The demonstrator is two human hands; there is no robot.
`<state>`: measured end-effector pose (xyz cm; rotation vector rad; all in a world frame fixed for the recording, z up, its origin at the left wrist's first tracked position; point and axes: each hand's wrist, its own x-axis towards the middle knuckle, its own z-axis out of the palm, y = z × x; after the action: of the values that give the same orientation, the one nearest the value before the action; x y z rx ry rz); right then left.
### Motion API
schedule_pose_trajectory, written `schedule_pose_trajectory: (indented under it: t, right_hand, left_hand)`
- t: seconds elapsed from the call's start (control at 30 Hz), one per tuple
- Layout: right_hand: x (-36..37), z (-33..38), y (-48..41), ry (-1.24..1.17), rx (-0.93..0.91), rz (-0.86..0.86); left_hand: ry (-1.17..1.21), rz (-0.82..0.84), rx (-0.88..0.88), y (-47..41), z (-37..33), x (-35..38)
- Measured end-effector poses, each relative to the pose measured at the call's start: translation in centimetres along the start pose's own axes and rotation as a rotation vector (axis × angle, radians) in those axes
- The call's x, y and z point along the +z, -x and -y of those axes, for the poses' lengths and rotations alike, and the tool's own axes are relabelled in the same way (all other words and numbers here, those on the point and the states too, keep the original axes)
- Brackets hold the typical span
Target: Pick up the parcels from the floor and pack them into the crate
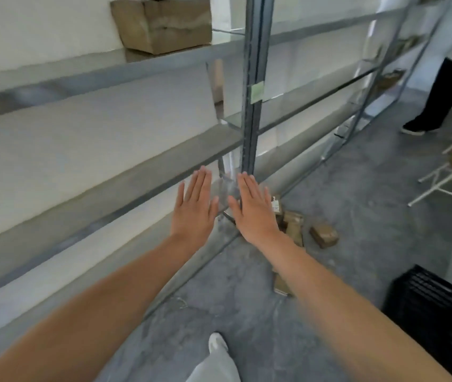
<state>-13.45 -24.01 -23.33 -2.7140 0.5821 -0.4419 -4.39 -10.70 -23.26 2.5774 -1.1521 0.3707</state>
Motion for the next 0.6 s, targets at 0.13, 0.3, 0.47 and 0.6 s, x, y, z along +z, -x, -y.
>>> schedule_pose_trajectory:
  t: [0.13, 0.3, 0.47, 0.6]
  right_hand:
    - [-1.4, -9.4, 0.1, 0.033, 0.183, -0.005]
    - [-2.1, -21.5, -1.5, 0.046, 0.402, 0.019]
    - [-3.7, -30.3, -1.6, 0.053, 0.543, 0.073]
    - [-4.0, -36.7, -2.7, 0.033, 0.653, 0.065]
  left_hand:
    - [0.075, 0.062, 0.083, -4.6, -6.4, 5.8]
    - [0.178, 0.158, 0.181, -10.6, -13.7, 13.6]
    - [0.225, 0.247, 0.194, -15.7, -19.3, 19.1]
    - [0.225, 0.297, 0.257, -19.6, -23.2, 22.9]
